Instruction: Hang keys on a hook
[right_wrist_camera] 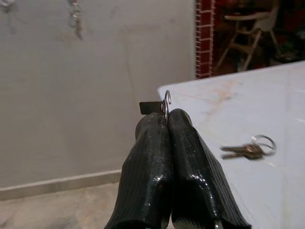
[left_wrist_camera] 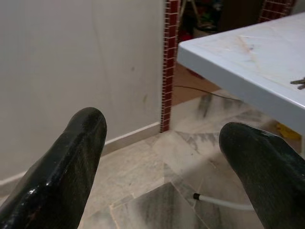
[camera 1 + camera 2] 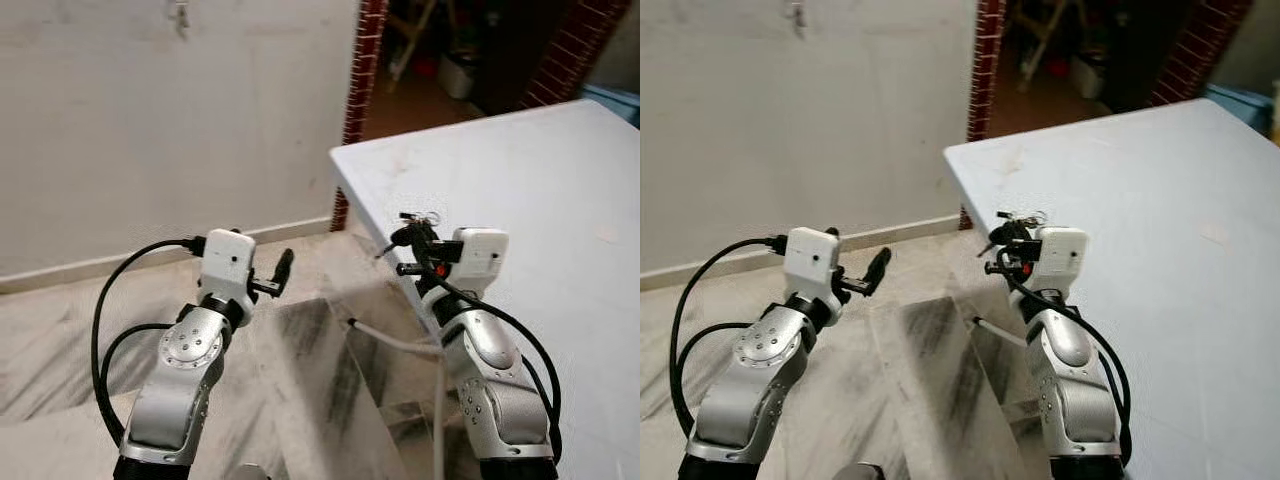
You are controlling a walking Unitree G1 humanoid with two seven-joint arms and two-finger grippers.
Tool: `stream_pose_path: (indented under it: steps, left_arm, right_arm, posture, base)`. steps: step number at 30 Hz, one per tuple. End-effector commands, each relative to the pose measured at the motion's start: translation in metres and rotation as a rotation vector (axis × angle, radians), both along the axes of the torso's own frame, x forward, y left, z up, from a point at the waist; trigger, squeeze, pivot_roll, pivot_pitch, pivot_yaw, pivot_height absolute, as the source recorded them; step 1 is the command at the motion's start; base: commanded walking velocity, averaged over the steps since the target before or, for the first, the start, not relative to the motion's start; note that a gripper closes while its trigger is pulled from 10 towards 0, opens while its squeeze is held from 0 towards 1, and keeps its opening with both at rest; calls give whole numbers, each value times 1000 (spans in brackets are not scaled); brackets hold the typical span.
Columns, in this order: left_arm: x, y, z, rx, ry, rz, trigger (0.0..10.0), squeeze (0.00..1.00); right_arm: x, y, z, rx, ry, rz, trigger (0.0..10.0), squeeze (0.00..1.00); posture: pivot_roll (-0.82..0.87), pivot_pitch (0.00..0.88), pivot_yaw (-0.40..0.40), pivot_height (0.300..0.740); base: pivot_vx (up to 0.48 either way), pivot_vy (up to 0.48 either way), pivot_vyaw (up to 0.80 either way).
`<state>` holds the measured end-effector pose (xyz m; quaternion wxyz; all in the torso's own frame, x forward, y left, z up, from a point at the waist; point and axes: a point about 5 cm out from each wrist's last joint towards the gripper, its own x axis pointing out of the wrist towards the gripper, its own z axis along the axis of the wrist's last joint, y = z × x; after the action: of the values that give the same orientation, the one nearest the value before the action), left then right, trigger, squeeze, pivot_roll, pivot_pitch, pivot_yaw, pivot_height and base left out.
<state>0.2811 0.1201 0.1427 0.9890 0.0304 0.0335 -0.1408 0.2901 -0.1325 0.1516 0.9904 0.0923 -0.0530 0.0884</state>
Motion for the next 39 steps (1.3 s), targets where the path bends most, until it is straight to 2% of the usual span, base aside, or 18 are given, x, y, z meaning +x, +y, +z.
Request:
stream_pose_path:
  steps: [1,7,39]
  left_arm:
    - [-1,-1,-4,-8,26,-4,10000,0]
    - [-1,-2,-6,-11,39,-8,10000,0]
    - [4,-3,-6,-27,59,5,10000,0]
  right_arm:
    - [-1,-5,3,12,-7,-27,10000,0]
    - [-1,-6,3,12,-1,-36,10000,0]
    - [1,-7,6,2,4,-50,10000,0]
  posture:
    - [179,65,-51,740]
    - [174,66,-49,740]
    - [169,65,-51,740]
  base:
    - [0,0,0]
    - [0,205,0]
    - [0,480,0]
